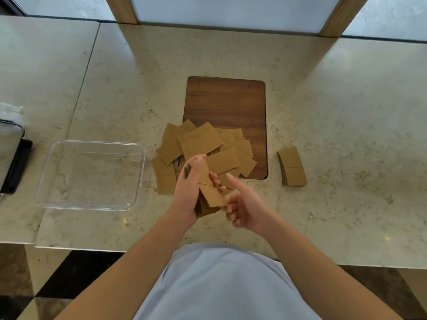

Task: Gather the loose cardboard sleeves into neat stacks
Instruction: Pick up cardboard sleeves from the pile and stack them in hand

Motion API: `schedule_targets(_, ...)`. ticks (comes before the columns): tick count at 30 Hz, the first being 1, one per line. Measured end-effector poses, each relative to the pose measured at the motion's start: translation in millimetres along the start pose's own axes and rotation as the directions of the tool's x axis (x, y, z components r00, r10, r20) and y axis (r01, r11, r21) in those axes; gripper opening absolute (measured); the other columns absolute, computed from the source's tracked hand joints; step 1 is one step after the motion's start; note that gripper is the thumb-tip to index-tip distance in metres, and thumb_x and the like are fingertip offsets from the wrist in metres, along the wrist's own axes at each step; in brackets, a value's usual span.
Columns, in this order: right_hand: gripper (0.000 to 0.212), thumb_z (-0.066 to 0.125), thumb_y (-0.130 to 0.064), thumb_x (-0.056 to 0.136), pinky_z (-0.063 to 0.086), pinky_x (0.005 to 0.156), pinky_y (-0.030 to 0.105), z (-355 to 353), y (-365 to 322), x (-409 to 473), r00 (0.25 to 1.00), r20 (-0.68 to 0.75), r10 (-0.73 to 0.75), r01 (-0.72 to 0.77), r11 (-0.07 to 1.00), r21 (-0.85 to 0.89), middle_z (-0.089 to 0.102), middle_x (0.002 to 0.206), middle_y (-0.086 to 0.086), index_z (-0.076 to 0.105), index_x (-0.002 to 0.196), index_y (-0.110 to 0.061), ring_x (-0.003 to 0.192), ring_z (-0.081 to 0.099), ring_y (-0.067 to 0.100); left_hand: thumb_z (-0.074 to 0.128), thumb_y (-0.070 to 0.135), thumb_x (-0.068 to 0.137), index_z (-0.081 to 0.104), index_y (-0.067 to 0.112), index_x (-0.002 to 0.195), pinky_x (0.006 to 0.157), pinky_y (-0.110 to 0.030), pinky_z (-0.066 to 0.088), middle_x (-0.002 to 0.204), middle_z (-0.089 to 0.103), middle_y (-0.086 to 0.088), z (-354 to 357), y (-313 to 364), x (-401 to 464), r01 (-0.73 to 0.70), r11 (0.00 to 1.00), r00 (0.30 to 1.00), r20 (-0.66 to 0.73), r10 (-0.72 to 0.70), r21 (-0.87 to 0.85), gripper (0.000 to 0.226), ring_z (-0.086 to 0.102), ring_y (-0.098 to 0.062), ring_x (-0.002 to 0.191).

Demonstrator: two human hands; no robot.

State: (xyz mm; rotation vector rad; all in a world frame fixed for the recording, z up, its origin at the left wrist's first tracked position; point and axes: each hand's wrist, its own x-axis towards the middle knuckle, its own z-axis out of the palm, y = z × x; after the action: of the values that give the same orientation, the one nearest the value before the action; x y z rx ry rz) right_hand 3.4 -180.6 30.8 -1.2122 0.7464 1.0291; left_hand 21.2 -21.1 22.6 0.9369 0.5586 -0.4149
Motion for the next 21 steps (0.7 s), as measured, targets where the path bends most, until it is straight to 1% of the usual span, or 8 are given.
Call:
schedule_targets(1,0.054,0.060,-0.071,0.087,0.045,0.057,0.026,-6,-5,6,0.980,-0.171,-0.103,0.073,0.982,-0.172,0.066,0.077,0.000,0.069,0.080,-0.018,0.061,0.059,0.012,0.065,0.053,0.094,0.066,0.023,0.117,0.078,-0.051,0.060,0.081,0.064,-0.013,-3,4,3,0.077,0.993,0.997,-0.003,-0.077,-0.089,0.038,0.064,-0.026,0.071)
schedule_targets(3,0.038,0.064,-0.057,0.092,0.049,0.073,0.028,-18,-18,24,0.812,-0.354,-0.465,0.195,0.787,-0.585,0.067,0.105,-0.001,0.066,0.106,-0.022,0.089,0.063,0.011,0.057,0.071,0.088,0.066,0.022,0.112,0.074,-0.047,0.059,0.085,0.064,-0.014,-8,10,6,0.179,0.956,0.984,0.039,-0.175,-0.233,0.056,0.064,-0.026,0.073)
schedule_targets(6,0.050,0.070,-0.044,0.092,0.047,0.094,0.037,-22,-44,50,0.629,-0.108,-0.770,0.205,0.298,-0.932,0.055,0.129,0.001,0.057,0.136,-0.025,0.119,0.047,0.023,0.059,0.078,0.084,0.071,0.019,0.114,0.076,-0.045,0.058,0.098,0.068,-0.018,-17,8,5,0.272,0.897,0.961,0.153,-0.232,-0.348,0.067,0.067,-0.031,0.083)
schedule_targets(8,0.061,0.072,-0.046,0.089,0.041,0.103,0.046,-16,-60,66,0.651,0.071,-0.756,0.140,0.028,-0.990,0.049,0.139,0.004,0.052,0.143,-0.028,0.128,0.039,0.029,0.068,0.069,0.084,0.068,0.018,0.123,0.080,-0.047,0.057,0.108,0.067,-0.021,-22,6,3,0.312,0.877,0.943,0.232,-0.240,-0.364,0.065,0.067,-0.034,0.090)
schedule_targets(11,0.064,0.073,-0.048,0.088,0.037,0.105,0.048,-13,-68,83,0.711,0.168,-0.683,0.058,-0.182,-0.982,0.044,0.140,0.007,0.050,0.143,-0.025,0.130,0.034,0.032,0.072,0.049,0.090,0.065,0.019,0.131,0.082,-0.049,0.055,0.113,0.066,-0.023,-24,8,5,0.335,0.880,0.926,0.289,-0.242,-0.336,0.051,0.066,-0.036,0.094)
schedule_targets(14,0.060,0.078,-0.048,0.083,0.040,0.100,0.046,-17,-65,88,0.708,0.168,-0.686,0.007,-0.231,-0.973,0.047,0.130,0.008,0.051,0.128,-0.019,0.121,0.039,0.032,0.074,0.037,0.090,0.066,0.017,0.128,0.079,-0.048,0.056,0.110,0.065,-0.022,-29,6,8,0.332,0.894,0.931,0.257,-0.259,-0.302,0.043,0.066,-0.036,0.091)
schedule_targets(18,0.046,0.079,-0.044,0.083,0.041,0.088,0.041,-20,-58,82,0.714,0.141,-0.686,0.064,-0.138,-0.988,0.054,0.103,-0.003,0.041,0.100,-0.024,0.102,0.049,0.025,0.076,0.033,0.085,0.069,0.014,0.121,0.073,-0.047,0.058,0.104,0.065,-0.022,-36,-2,10,0.331,0.888,0.944,0.125,-0.307,-0.318,0.041,0.067,-0.036,0.085)
schedule_targets(21,0.029,0.068,-0.038,0.095,0.042,0.065,0.032,-23,-53,71,0.790,0.102,-0.605,0.266,0.187,-0.946,0.057,0.081,-0.006,0.049,0.090,-0.018,0.077,0.057,0.019,0.074,0.034,0.086,0.066,0.013,0.123,0.068,-0.044,0.059,0.100,0.067,-0.022,-40,-2,10,0.321,0.895,0.945,0.046,-0.323,-0.309,0.043,0.068,-0.034,0.082)
